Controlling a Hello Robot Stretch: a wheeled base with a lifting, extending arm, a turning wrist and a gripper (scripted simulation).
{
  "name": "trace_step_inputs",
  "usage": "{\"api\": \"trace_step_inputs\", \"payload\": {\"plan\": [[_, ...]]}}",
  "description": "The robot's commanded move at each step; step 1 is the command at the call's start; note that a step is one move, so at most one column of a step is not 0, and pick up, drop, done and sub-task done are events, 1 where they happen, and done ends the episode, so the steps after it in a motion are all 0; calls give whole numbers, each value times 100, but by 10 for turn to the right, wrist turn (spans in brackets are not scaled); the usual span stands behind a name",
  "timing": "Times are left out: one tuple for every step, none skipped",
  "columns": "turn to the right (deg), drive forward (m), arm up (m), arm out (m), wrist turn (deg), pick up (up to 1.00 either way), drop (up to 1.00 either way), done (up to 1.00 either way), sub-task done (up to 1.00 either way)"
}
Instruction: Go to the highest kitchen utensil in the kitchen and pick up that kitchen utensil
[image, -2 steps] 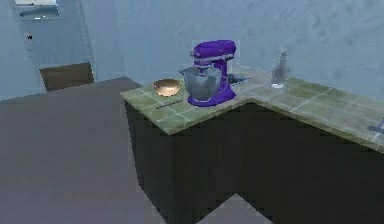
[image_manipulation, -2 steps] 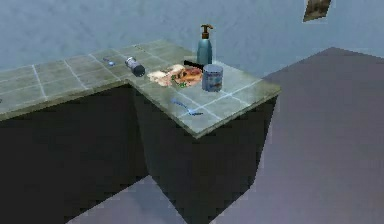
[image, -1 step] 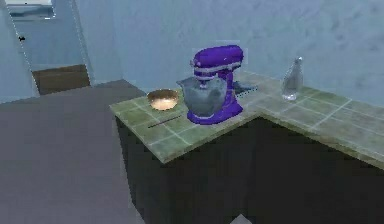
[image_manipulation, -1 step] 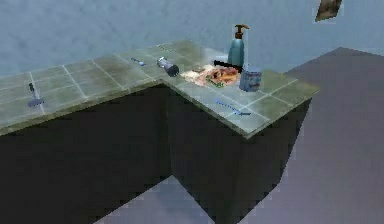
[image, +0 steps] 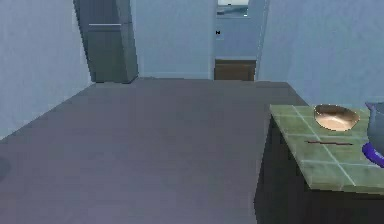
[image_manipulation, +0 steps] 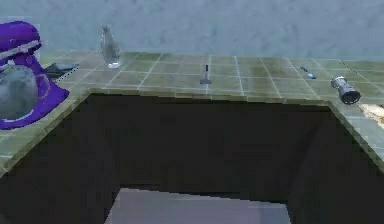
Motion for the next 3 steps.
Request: {"api": "trace_step_inputs", "payload": {"plan": [[-360,0,0,0,0,0,0,0,0],[-30,0,0,0,0,0,0,0,0],[450,0,0,0,0,0,0,0,0]]}}
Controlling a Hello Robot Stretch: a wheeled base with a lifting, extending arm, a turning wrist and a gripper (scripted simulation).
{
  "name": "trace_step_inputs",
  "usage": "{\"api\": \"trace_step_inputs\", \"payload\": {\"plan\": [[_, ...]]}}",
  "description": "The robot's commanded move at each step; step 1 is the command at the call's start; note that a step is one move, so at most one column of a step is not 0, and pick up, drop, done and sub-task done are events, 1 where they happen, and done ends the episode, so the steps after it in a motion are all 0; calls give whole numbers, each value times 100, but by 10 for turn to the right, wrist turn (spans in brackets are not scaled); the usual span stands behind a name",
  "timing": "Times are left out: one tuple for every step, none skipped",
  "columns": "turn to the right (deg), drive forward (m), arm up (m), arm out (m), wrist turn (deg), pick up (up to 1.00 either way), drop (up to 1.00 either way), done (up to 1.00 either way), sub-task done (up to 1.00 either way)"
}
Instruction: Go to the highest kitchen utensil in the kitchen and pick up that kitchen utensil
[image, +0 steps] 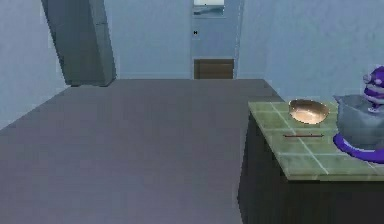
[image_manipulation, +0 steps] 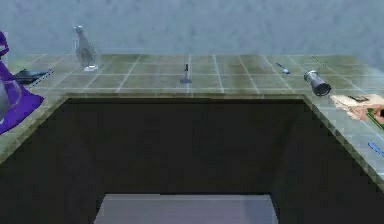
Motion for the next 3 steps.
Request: {"api": "trace_step_inputs", "payload": {"plan": [[390,0,0,0,0,0,0,0,0],[0,35,0,0,0,0,0,0,0],[-450,0,0,0,0,0,0,0,0]]}}
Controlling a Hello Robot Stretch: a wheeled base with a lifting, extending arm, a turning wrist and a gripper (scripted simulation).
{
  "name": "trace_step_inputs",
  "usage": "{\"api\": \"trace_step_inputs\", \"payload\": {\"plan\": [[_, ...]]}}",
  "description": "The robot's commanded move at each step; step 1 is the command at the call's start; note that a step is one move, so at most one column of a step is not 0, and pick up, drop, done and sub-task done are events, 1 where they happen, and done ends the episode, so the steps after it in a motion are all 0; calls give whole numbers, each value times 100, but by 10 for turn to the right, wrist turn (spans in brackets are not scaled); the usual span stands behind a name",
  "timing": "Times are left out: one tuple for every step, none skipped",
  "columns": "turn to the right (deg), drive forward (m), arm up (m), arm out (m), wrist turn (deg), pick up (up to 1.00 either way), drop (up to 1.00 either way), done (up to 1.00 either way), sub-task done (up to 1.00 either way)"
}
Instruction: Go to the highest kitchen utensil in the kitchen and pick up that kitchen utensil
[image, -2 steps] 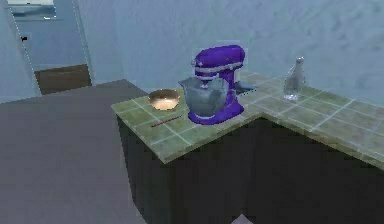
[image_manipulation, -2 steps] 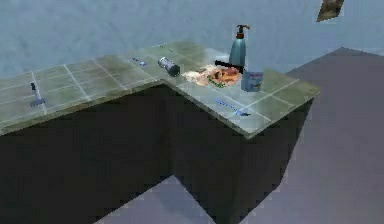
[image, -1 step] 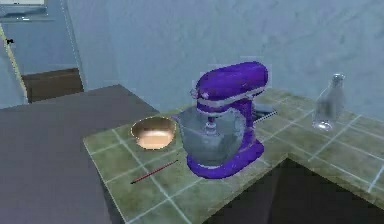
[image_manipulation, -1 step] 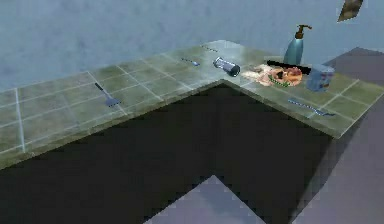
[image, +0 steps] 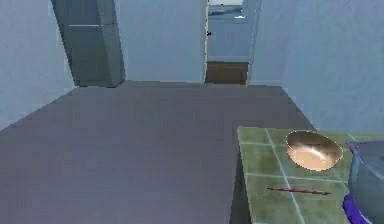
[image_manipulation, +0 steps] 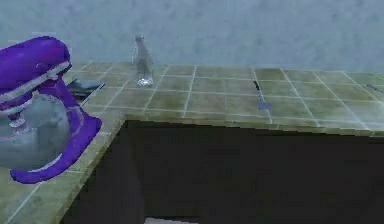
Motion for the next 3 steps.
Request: {"api": "trace_step_inputs", "payload": {"plan": [[-300,0,0,0,0,0,0,0,0],[0,0,50,0,0,0,0,0,0],[0,0,38,0,0,0,0,0,0]]}}
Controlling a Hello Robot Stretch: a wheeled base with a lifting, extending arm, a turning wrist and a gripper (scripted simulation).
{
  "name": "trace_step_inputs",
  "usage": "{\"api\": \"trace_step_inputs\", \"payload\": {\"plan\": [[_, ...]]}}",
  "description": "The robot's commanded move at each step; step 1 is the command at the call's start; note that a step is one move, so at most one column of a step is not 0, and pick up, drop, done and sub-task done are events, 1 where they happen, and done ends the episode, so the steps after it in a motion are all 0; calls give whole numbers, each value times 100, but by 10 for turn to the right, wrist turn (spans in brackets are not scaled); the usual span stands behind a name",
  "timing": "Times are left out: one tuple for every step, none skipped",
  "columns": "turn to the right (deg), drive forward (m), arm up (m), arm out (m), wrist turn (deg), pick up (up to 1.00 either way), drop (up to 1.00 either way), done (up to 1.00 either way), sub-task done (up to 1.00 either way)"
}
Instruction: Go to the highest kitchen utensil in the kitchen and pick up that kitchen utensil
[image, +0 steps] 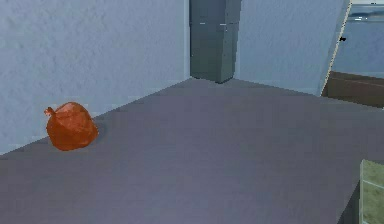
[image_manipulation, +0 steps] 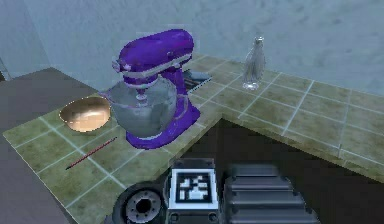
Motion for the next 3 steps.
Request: {"api": "trace_step_inputs", "payload": {"plan": [[0,0,0,26,0,0,0,0,0],[0,0,0,0,450,0,0,0,0],[0,0,0,0,450,0,0,0,0]]}}
